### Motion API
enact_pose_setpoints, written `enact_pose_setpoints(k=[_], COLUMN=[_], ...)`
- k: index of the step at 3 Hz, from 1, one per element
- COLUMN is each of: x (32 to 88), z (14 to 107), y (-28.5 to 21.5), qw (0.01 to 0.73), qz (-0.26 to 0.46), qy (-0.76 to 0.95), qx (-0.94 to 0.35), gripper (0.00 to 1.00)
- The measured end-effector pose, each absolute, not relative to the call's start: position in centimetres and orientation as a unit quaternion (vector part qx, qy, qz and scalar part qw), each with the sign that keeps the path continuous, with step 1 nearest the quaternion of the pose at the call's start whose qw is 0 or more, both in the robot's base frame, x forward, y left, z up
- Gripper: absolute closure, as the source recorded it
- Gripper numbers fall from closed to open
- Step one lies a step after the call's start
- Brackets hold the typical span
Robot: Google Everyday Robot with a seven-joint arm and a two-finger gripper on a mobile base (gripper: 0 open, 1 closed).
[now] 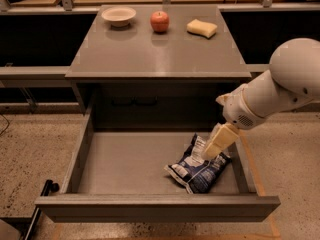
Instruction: Pick blue chip bag from top drawer and place on counter
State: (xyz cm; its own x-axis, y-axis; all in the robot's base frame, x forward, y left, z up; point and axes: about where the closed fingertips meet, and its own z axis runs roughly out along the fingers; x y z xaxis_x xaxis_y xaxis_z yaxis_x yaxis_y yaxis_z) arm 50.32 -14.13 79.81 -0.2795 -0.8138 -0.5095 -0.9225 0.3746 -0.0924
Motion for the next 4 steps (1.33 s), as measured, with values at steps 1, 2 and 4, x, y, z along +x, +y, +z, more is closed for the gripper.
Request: enact_pose_setpoints(k=[1,2,4], x=[50.3,50.7,52.3], z=[79.8,77.6,70.6], y=[-14.1,-14.3,-14.2], qw=[0.245,0.236,0.213], qz=[0.111,0.123,0.138], qy=[0.792,0.798,0.806], qx=[-0.548,-0.541,-0.535], gripper=[0.0,0.0,0.0])
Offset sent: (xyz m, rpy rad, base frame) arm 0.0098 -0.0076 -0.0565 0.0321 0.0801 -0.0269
